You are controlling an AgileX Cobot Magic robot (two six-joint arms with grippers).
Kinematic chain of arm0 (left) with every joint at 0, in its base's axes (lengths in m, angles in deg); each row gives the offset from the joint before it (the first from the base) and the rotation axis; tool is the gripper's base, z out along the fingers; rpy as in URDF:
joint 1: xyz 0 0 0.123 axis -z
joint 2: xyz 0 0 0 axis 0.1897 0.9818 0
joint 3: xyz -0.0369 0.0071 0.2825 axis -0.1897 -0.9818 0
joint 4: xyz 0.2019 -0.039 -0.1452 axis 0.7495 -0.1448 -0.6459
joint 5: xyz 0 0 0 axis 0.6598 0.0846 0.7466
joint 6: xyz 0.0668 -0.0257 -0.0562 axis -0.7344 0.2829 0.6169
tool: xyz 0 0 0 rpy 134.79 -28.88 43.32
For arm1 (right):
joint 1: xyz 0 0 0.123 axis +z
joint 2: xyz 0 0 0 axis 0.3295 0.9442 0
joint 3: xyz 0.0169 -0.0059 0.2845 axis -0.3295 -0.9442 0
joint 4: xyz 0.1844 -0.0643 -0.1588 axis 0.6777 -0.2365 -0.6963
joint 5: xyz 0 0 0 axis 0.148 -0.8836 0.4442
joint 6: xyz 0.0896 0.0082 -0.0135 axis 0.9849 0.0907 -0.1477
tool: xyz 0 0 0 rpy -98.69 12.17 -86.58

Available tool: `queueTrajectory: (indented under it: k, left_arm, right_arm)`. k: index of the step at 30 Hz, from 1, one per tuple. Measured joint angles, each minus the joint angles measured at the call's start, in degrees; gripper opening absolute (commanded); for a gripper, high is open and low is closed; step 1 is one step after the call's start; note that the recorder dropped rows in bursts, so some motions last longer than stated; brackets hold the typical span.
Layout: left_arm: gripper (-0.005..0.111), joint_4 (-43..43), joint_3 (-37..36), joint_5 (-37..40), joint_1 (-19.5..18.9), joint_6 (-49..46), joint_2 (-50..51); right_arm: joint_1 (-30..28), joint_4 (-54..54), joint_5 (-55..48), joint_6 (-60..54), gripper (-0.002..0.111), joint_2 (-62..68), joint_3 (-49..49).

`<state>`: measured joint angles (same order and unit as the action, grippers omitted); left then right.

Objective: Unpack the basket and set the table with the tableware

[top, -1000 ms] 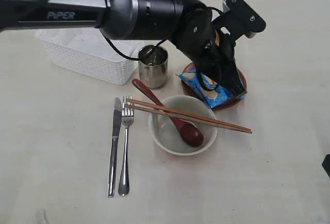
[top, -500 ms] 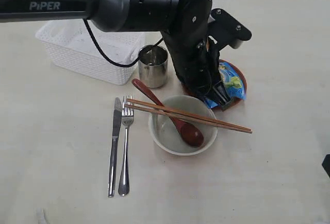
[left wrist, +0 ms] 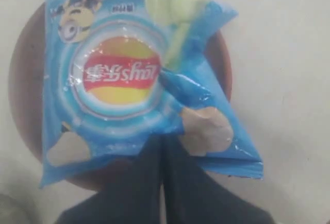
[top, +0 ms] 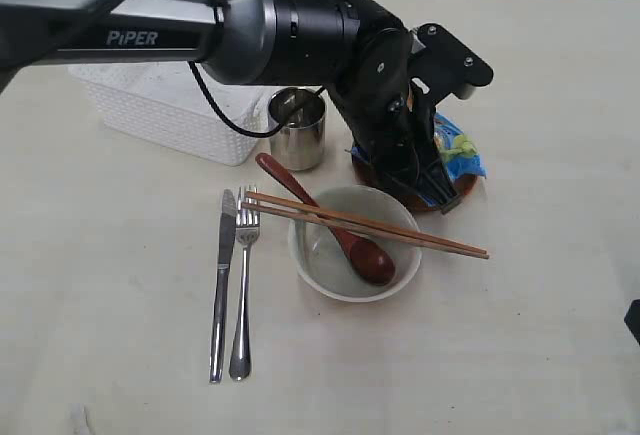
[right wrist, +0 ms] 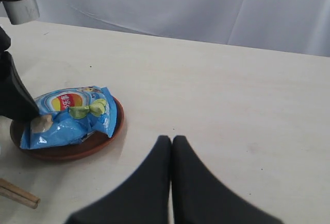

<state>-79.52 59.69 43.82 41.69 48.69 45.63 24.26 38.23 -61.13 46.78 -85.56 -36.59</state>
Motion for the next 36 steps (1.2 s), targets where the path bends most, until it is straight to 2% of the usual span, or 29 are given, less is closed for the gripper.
queueTrajectory:
  k: [9, 13, 15, 18, 22, 36]
  left_arm:
    - [0.0, 0.2, 0.3, -0.6, 0.0, 0.1, -1.1]
    - [0.0, 0.2, 0.3, -7.1, 0.0, 0.3, -3.0]
    - [0.0, 0.0, 0.5, -13.8, 0.0, 0.7, -2.8]
    - [0.0, -1.8, 0.5, -17.1, 0.0, 1.1, -0.1]
    - [0.0, -2.6, 0.5, -16.9, 0.0, 1.2, 4.2]
    - [0.0, -6.7, 0.5, -16.9, 0.0, 1.4, 4.4]
  right_arm:
    - [0.0, 0.0, 0.0, 0.0, 0.0, 0.0, 0.0]
    - [0.0, 0.0, 0.0, 0.0, 0.0, 0.0, 0.0]
    - [0.0, 0.0, 0.0, 0.0, 0.0, 0.0, 0.0]
    - [0.0, 0.0, 0.0, 0.0, 0.0, 0.0, 0.0]
    - [0.0, 0.0, 0.0, 0.0, 0.0, 0.0, 0.0]
    - [0.0, 0.0, 0.0, 0.0, 0.0, 0.0, 0.0]
